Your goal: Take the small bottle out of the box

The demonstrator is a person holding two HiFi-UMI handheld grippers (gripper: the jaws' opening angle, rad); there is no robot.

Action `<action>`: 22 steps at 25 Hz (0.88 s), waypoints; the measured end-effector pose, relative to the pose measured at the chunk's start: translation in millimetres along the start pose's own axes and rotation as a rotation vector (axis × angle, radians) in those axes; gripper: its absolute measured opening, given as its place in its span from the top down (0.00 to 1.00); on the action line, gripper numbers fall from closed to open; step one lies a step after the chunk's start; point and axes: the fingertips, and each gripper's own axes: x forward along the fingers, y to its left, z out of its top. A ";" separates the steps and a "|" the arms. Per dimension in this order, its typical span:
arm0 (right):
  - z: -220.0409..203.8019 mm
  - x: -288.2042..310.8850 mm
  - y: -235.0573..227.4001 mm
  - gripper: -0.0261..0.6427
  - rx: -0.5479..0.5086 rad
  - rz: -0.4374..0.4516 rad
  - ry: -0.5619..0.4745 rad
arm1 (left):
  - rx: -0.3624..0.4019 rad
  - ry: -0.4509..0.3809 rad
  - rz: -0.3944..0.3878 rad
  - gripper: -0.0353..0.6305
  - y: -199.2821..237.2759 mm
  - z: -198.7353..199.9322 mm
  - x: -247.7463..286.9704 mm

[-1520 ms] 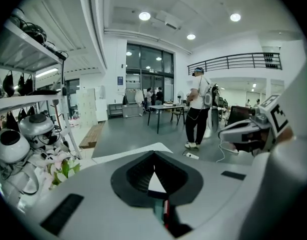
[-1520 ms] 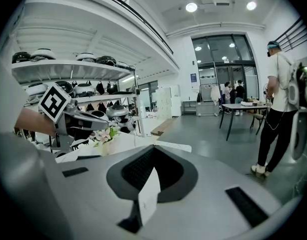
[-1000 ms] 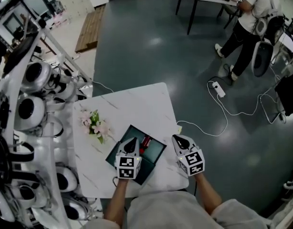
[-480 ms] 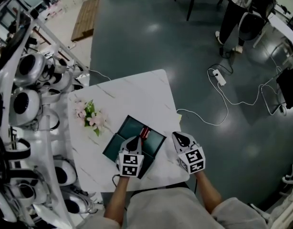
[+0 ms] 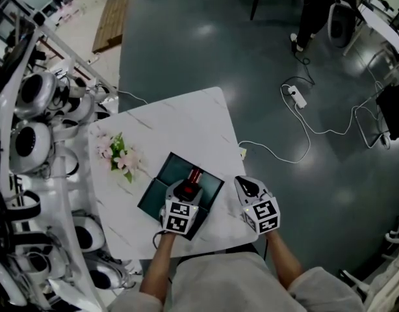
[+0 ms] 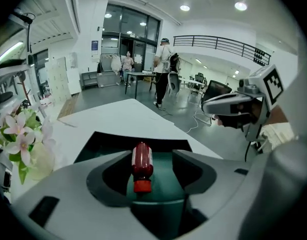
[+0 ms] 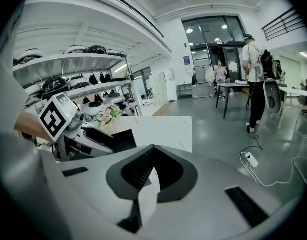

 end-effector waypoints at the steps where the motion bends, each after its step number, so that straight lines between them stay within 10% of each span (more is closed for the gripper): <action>1: -0.9 -0.1 -0.3 0.93 0.002 0.000 0.001 | 0.005 0.009 -0.007 0.55 -0.8 -0.8 1.9; 22: 0.8 -1.7 -8.3 0.93 0.009 0.005 -0.003 | 0.072 0.231 -0.020 0.45 4.5 8.9 58.7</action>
